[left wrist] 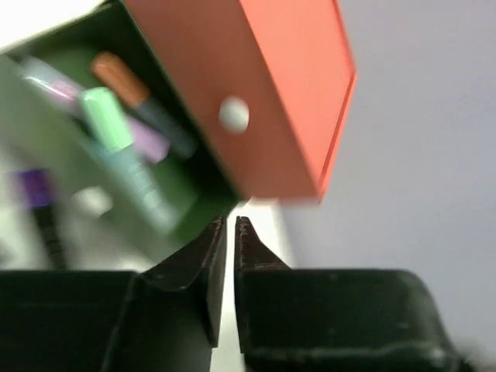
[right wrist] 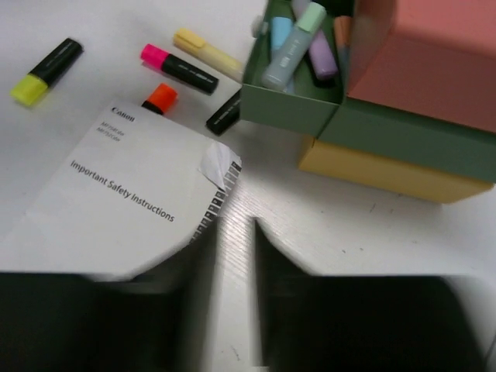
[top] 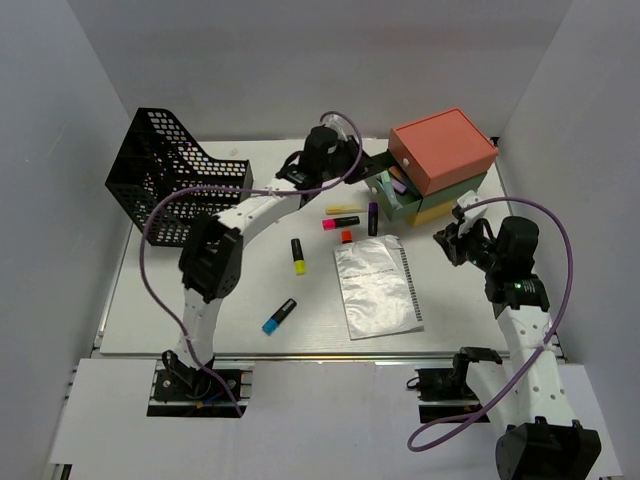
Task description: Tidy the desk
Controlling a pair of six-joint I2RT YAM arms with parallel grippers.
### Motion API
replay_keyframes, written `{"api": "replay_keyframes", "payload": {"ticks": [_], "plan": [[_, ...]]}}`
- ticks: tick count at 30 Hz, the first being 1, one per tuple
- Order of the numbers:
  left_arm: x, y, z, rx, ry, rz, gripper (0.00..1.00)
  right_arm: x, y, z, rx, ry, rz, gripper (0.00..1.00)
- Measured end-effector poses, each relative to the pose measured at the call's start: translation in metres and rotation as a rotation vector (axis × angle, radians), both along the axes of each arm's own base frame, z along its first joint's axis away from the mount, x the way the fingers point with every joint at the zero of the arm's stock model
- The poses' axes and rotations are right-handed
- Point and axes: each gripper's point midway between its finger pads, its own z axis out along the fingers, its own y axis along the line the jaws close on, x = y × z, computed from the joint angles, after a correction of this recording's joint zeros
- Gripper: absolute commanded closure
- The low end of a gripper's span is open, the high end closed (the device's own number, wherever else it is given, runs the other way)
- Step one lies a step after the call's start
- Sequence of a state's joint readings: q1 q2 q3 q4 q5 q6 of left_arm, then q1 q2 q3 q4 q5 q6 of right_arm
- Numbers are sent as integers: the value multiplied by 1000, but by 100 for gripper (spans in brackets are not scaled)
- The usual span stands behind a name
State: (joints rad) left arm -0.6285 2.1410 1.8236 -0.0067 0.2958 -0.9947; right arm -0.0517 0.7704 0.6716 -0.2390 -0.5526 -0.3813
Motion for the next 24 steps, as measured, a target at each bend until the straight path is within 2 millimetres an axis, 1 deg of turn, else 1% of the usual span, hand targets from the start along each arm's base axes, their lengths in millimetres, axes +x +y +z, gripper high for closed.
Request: {"api": "replay_keyframes", "payload": {"ticks": [1,3,5,6,7,8,9,10,11,12,15,17,18,20,21,22,24], "plan": [[-7,10,4,43,-61,-20,81,-2,2,0,-1,-3,18,50],[-23,32,13,138,-201,-71,81,-5,7,0,-12,-14,65,39],[-36,52,26,248,-373,-133,83,-9,10,-2,-23,-17,100,39],[-39,60,31,301,-449,-163,82,-10,12,-3,-30,-19,118,43],[-41,68,35,370,-546,-203,77,-13,14,-5,-37,-22,141,47],[-42,73,37,428,-618,-230,75,-14,16,-6,-43,-26,161,52],[-42,77,36,488,-683,-263,75,-16,18,-8,-47,-28,183,67],[-41,80,32,531,-719,-288,71,-18,19,-10,-57,-34,203,73],[-39,84,22,610,-772,-340,69,-20,21,-12,-58,-33,219,78],[-37,86,12,662,-796,-380,67,-22,23,-15,-64,-36,237,87],[-23,86,-30,811,-846,-523,61,-28,26,-22,-82,-51,280,90],[-17,87,-63,880,-843,-609,59,-31,27,-25,-91,-61,296,88],[-15,88,-80,907,-834,-648,57,-32,27,-26,-94,-65,302,83],[-12,91,-113,955,-812,-723,54,-33,28,-26,-101,-72,310,78],[-11,92,-126,971,-801,-752,53,-33,28,-26,-104,-77,312,74],[-11,93,-138,986,-793,-777,52,-33,28,-26,-107,-80,313,73],[-8,96,-154,1012,-782,-809,50,-32,27,-26,-111,-83,315,70]]}}
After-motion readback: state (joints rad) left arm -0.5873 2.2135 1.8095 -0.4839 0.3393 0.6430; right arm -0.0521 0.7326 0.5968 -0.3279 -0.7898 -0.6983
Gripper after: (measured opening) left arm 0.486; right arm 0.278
